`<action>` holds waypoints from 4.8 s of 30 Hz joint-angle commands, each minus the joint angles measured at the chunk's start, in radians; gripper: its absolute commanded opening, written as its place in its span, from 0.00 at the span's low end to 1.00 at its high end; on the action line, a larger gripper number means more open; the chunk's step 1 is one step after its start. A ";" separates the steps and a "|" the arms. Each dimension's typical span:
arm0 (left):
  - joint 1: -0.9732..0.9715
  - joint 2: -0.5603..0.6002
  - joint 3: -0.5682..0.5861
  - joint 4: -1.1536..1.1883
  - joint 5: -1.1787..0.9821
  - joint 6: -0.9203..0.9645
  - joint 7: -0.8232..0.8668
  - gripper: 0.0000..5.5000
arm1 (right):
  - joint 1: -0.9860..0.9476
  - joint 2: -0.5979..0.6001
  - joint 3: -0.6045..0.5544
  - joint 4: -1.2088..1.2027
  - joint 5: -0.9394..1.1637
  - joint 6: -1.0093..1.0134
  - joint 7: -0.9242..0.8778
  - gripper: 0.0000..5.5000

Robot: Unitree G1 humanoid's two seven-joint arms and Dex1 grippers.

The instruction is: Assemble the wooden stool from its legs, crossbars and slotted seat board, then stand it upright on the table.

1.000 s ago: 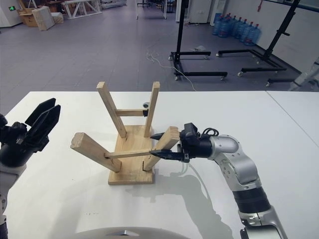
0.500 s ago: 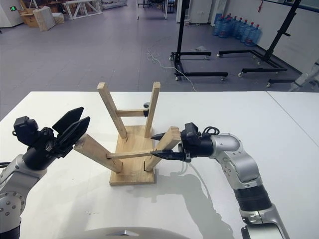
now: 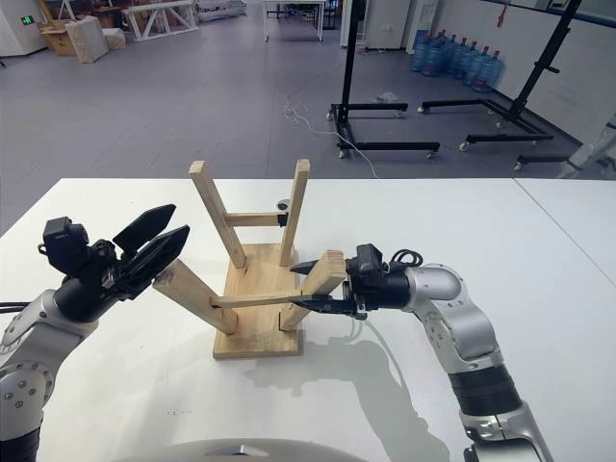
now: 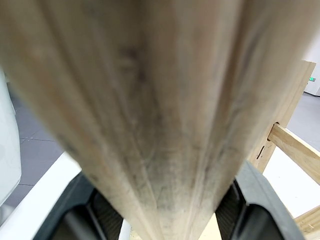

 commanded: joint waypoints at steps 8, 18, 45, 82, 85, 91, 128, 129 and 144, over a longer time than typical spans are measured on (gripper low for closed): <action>0.009 0.064 -0.088 0.043 0.093 0.057 -0.023 0.67 | -0.020 0.050 -0.022 -0.026 0.061 0.021 -0.033 0.37; -0.007 0.091 -0.086 0.070 0.103 0.050 -0.048 0.67 | -0.009 0.057 -0.031 -0.038 0.040 -0.010 0.003 0.37; -0.046 0.079 -0.130 0.095 0.154 0.022 -0.048 0.67 | 0.008 0.018 0.194 0.156 -0.117 -0.002 0.017 0.37; -0.140 -0.012 -0.020 0.060 -0.107 0.043 0.025 0.67 | 0.056 0.084 0.039 0.207 -0.238 -0.099 -0.277 0.73; -0.138 -0.011 0.004 0.053 -0.124 0.045 0.031 0.67 | 0.044 0.074 0.032 0.258 -0.294 -0.159 -0.311 0.73; -0.139 -0.027 0.033 0.027 -0.165 0.037 0.047 0.67 | 0.012 0.083 0.004 0.354 -0.360 -0.246 -0.388 0.73; -0.011 -0.155 -0.047 0.009 0.068 -0.067 0.057 0.67 | -0.214 0.073 -0.030 0.344 -0.925 -0.791 -0.974 0.73; -0.008 -0.155 -0.051 0.008 0.073 -0.067 0.057 0.67 | -0.207 0.066 0.000 0.368 -0.965 -0.802 -0.978 0.73; -0.003 -0.162 -0.054 0.019 0.117 -0.079 0.060 0.67 | -0.169 0.011 0.183 0.427 -1.005 -0.760 -0.915 0.73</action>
